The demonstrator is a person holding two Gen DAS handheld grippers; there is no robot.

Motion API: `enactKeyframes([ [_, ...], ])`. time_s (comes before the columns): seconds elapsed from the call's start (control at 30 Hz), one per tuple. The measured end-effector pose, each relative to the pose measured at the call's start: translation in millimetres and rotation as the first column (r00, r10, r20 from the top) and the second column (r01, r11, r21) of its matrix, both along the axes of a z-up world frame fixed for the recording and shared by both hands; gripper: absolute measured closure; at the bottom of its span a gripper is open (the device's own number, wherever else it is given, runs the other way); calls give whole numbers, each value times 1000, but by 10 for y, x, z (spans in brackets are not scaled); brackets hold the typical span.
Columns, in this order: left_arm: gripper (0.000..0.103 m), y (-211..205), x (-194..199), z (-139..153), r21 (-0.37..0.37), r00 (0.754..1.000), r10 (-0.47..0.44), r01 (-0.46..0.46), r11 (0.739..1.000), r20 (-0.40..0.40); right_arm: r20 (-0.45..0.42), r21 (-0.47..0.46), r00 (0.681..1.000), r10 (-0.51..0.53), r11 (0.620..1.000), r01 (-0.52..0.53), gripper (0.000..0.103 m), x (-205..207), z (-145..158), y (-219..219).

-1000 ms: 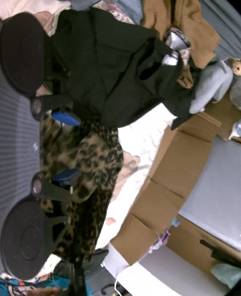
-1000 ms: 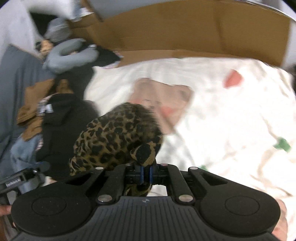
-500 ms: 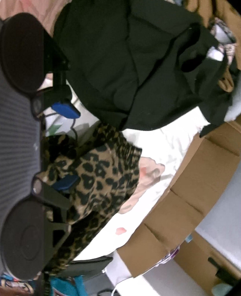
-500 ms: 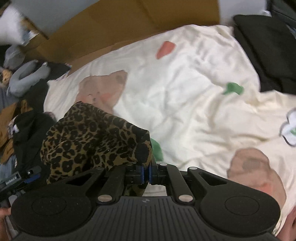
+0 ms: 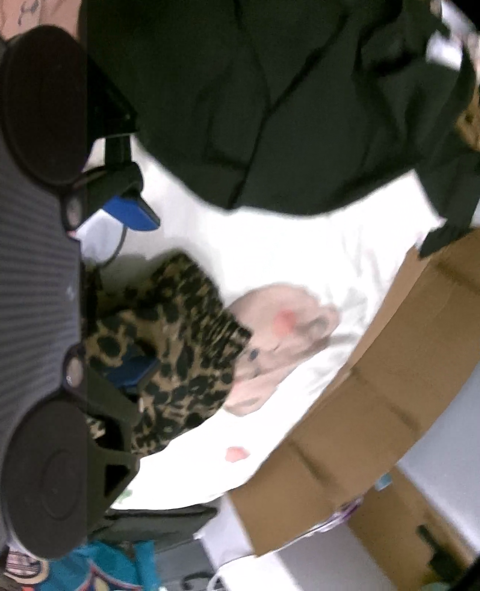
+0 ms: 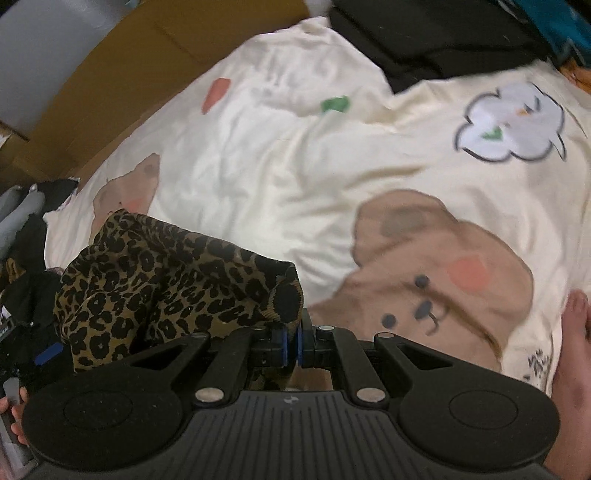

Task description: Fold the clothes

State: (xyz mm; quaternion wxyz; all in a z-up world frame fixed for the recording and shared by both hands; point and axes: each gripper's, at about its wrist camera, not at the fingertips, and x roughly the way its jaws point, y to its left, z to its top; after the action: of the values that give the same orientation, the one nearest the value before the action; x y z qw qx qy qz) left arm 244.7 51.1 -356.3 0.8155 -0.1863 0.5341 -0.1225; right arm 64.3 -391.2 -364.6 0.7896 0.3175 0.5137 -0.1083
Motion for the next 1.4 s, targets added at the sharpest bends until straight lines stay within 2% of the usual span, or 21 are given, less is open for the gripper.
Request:
enactKeyframes([
  [0.1, 40, -134, -14, -58, 34, 998, -69, 70, 997, -6, -23, 0, 1000, -6, 1000, 6, 98, -67, -31, -42],
  [0.17, 57, -171, -32, -101, 36, 996, -83, 84, 996, -20, -37, -8, 999, 0, 1000, -1, 93, -97, -35, -58],
  [0.2, 69, -185, -44, -113, 45, 996, -89, 90, 995, -23, -39, -26, 999, 7, 1000, -8, 87, -111, -17, -61],
  [0.27, 84, -207, -69, -125, 61, 995, -97, 99, 993, -24, -37, -76, 999, 15, 997, -17, 79, -131, 37, -70],
  [0.33, 91, -195, -96, -91, 68, 995, -95, 96, 993, -12, -40, -110, 999, 25, 994, -29, 66, -142, 86, -100],
  [0.43, 99, -126, -179, 11, 54, 996, -94, 93, 994, 4, -5, -119, 999, 35, 992, -36, 59, -118, 155, -142],
  [0.73, 101, -82, -446, 256, 60, 991, -125, 122, 991, 39, 26, -179, 977, 211, 963, -203, 58, 371, 185, 47],
  [0.93, 98, 43, -504, 316, 29, 991, -118, 117, 993, 57, 37, -184, 921, 388, 908, -375, 56, 850, 59, 321],
  [1.13, 102, 227, -659, 393, -46, 995, -49, 53, 998, 82, 27, -167, 882, 470, 872, -460, 56, 1255, -85, 492],
  [1.27, 102, 338, -795, 486, -38, 995, -18, 22, 999, 98, 9, -166, 864, 504, 853, -496, 52, 1442, -210, 580],
  [1.4, 102, 538, -970, 600, 13, 994, 5, -6, 1000, 108, -8, -171, 856, 516, 843, -510, 50, 1504, -278, 609],
])
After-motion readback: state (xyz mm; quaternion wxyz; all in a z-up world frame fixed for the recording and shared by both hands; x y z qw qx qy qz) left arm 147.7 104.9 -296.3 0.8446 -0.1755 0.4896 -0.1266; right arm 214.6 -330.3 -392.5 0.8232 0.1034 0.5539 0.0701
